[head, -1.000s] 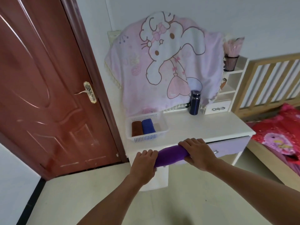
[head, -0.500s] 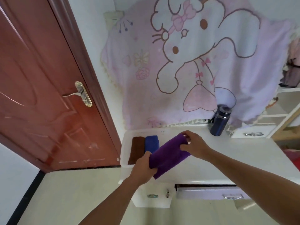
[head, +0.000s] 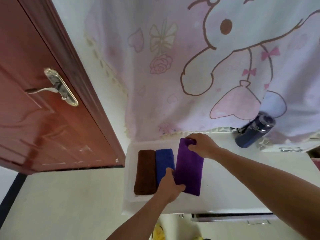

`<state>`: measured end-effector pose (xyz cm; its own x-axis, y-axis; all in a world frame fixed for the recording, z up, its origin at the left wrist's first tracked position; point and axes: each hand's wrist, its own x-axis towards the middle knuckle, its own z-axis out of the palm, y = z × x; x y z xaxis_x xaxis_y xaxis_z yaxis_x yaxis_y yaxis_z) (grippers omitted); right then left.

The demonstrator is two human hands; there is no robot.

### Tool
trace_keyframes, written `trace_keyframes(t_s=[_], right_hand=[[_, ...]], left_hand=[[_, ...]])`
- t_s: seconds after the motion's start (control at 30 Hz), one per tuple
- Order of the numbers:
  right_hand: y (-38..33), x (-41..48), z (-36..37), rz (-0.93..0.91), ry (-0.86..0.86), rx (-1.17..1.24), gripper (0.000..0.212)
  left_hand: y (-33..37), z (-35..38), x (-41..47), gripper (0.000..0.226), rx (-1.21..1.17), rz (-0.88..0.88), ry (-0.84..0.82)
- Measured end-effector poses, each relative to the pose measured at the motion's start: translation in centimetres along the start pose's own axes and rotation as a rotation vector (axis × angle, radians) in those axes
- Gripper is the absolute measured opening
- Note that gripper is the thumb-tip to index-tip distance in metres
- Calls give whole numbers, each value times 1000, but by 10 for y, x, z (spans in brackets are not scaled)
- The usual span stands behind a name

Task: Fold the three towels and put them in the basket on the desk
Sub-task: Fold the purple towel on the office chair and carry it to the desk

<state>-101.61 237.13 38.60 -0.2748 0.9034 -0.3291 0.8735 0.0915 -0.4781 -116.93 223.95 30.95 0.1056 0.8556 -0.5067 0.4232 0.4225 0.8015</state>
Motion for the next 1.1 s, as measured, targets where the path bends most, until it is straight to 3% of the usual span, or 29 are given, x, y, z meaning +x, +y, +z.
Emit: trace_keyframes(t_s=[0.17, 0.3, 0.4, 0.5, 0.57, 0.63, 0.77, 0.9, 1.0, 1.1], right_hand=[[9, 49, 21, -21, -147, -187, 42], [16, 72, 42, -97, -289, -327, 37], [16, 79, 56, -164, -272, -565, 26], [20, 79, 64, -311, -189, -730, 17], [29, 78, 63, -463, -83, -746, 25], [34, 74, 59, -589, -19, -710, 31], [46, 64, 65, -617, -257, -647, 38], [53, 68, 81, -539, -368, -657, 43], [54, 69, 81, -528, -397, -617, 44], [57, 54, 71, -544, -347, -518, 43]], left_hand=[[-10, 12, 32, 52, 7, -148, -2], [-17, 23, 42, 48, 222, -240, -13], [-16, 28, 39, 48, 467, -188, 40], [-11, 28, 28, 31, 657, 1, 158], [-13, 32, 24, 29, 721, 112, 134], [-15, 36, 21, 51, 764, 131, 79], [-16, 39, 23, 73, 818, 30, 5], [-10, 41, 29, 43, 837, -47, -42], [-8, 36, 28, 37, 820, -44, -67], [-13, 17, 20, 36, 820, 72, 126]])
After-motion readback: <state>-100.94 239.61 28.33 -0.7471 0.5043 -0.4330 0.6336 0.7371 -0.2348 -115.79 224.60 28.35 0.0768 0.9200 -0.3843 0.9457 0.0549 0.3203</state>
